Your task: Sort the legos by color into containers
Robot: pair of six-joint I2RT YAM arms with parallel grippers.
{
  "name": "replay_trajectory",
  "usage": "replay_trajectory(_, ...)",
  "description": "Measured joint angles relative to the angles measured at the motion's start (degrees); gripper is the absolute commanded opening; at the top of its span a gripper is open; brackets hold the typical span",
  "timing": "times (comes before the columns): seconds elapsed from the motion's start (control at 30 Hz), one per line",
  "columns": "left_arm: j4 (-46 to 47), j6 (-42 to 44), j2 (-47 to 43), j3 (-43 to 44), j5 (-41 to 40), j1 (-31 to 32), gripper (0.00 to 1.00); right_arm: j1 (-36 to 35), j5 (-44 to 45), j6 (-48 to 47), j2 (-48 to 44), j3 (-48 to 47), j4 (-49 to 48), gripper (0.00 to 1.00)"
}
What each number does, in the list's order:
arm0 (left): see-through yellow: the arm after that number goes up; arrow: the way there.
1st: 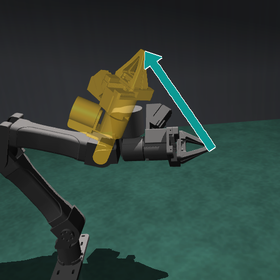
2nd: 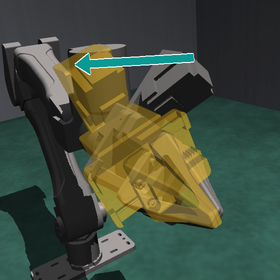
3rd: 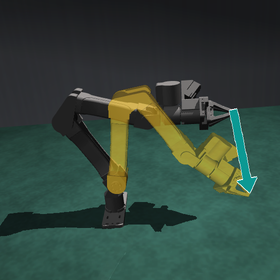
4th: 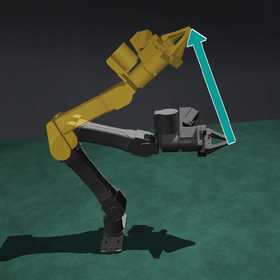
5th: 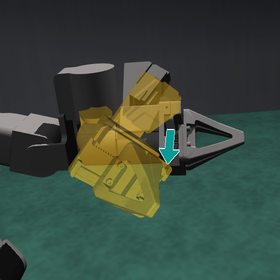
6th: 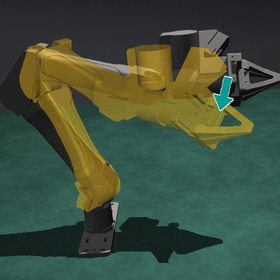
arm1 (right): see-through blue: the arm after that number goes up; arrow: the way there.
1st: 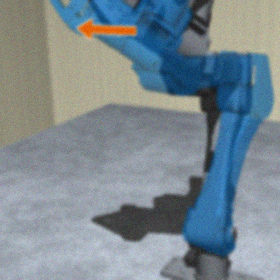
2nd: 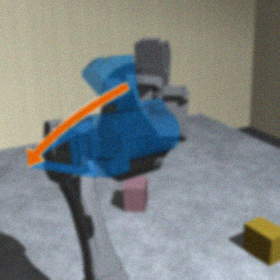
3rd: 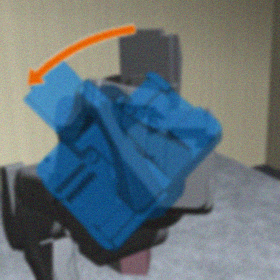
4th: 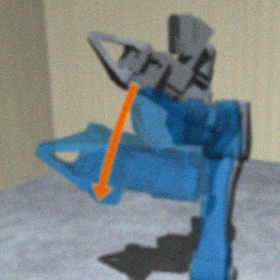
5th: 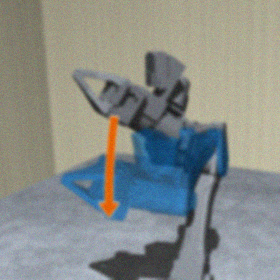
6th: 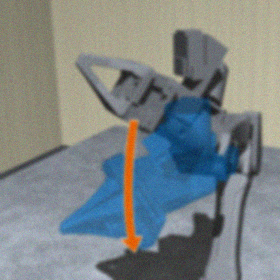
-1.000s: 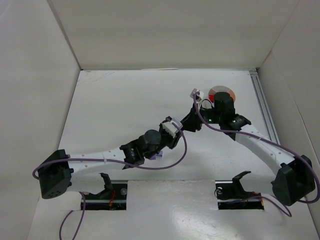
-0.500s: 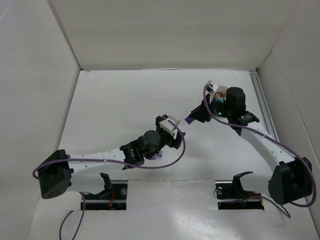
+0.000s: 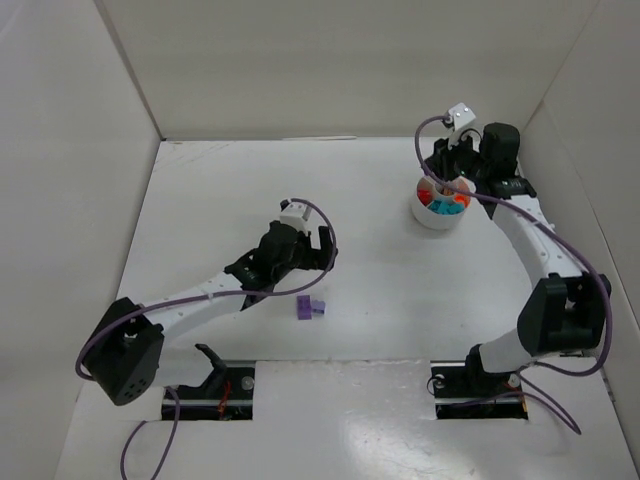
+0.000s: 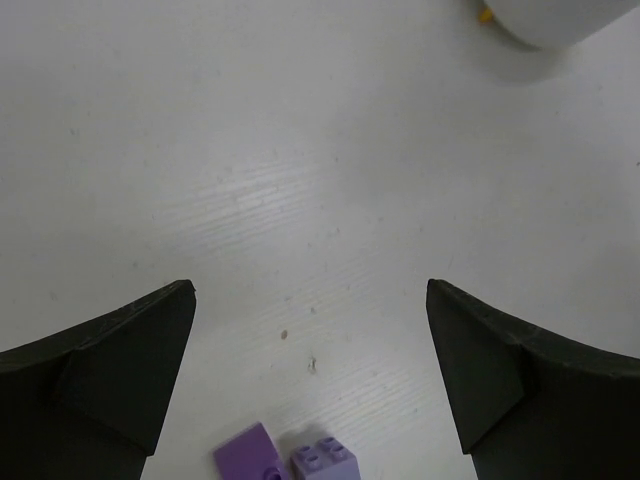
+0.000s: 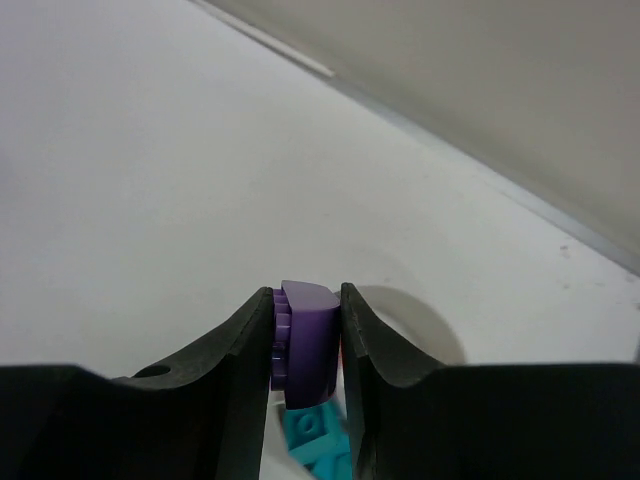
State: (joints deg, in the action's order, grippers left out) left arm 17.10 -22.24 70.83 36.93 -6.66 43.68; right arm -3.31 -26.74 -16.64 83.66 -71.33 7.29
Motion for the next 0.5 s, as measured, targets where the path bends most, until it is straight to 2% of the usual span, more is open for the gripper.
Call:
replay_trajectory(0.23,-7.0,-3.1,4.2,0.7,3.0,-0.7,1.00,0.6,10.6,-7.2,12.7,-10.3,1.7,0.00)
replay_trajectory(0.5,-11.0,-3.8,5.4,2.1,3.7,-0.7,1.00,0.6,16.8,-11.0,18.8,-11.1,3.8,0.00)
